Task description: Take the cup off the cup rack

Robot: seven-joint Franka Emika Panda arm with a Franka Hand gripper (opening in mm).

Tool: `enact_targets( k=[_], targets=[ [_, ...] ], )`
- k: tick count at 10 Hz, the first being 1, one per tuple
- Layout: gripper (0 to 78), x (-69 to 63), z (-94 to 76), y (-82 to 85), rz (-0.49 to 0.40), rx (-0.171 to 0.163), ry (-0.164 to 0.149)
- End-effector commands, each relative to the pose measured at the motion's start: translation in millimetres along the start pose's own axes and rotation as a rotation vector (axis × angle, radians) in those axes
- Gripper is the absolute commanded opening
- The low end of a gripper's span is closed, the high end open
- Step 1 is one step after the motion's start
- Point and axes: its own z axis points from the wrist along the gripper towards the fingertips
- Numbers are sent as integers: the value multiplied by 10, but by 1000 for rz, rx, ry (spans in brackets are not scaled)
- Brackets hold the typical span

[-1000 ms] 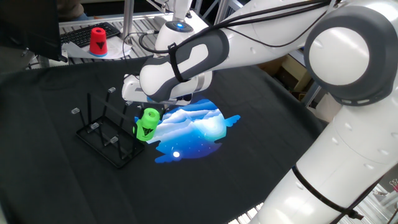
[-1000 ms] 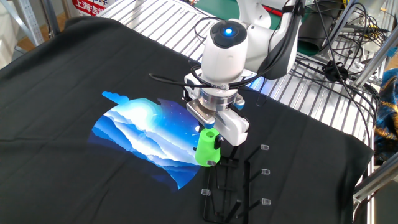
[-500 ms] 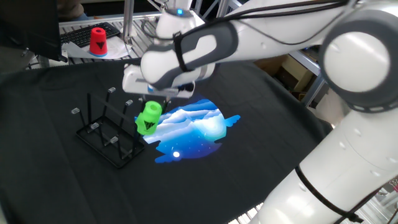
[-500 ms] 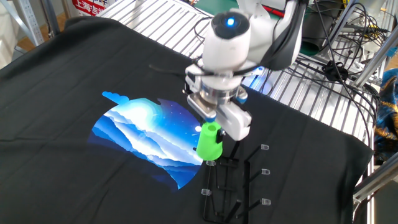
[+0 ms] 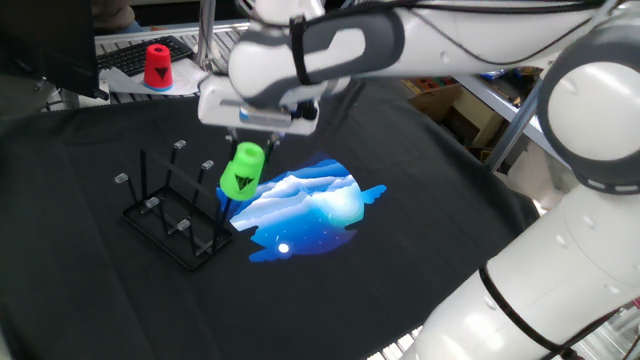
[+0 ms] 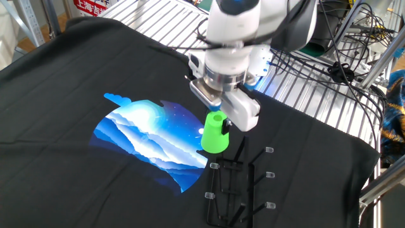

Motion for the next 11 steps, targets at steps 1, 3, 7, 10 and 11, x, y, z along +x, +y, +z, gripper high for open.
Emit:
enact_targets(
  k=[1,3,7,10,11],
  targets=[
    [13,-242,-270,108,-6,43,16],
    [13,-385,-351,161,-19,57,17],
    [13,-642,-266,54,-100,66,1],
    [13,-806,-151,-77,-152,56,-1],
    [13,-878,-85,-133,-177,58,-9]
  ],
)
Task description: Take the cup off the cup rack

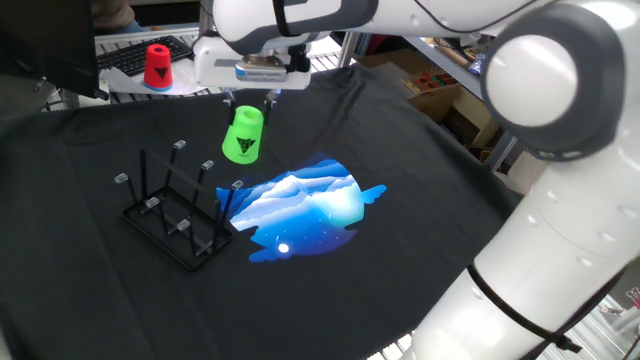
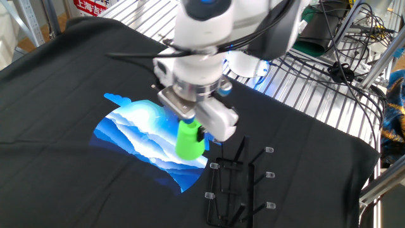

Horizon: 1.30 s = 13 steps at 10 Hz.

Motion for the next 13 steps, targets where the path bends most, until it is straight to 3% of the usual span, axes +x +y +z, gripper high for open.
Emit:
enact_targets(
  k=[1,4,7,13],
  targets=[
    [13,-189,164,-144,-71,1,-19],
    [13,-271,311,-150,-93,1,-25],
    [13,-369,586,-178,-121,-6,-55],
    [13,-412,918,-168,-169,-12,-57]
  ],
)
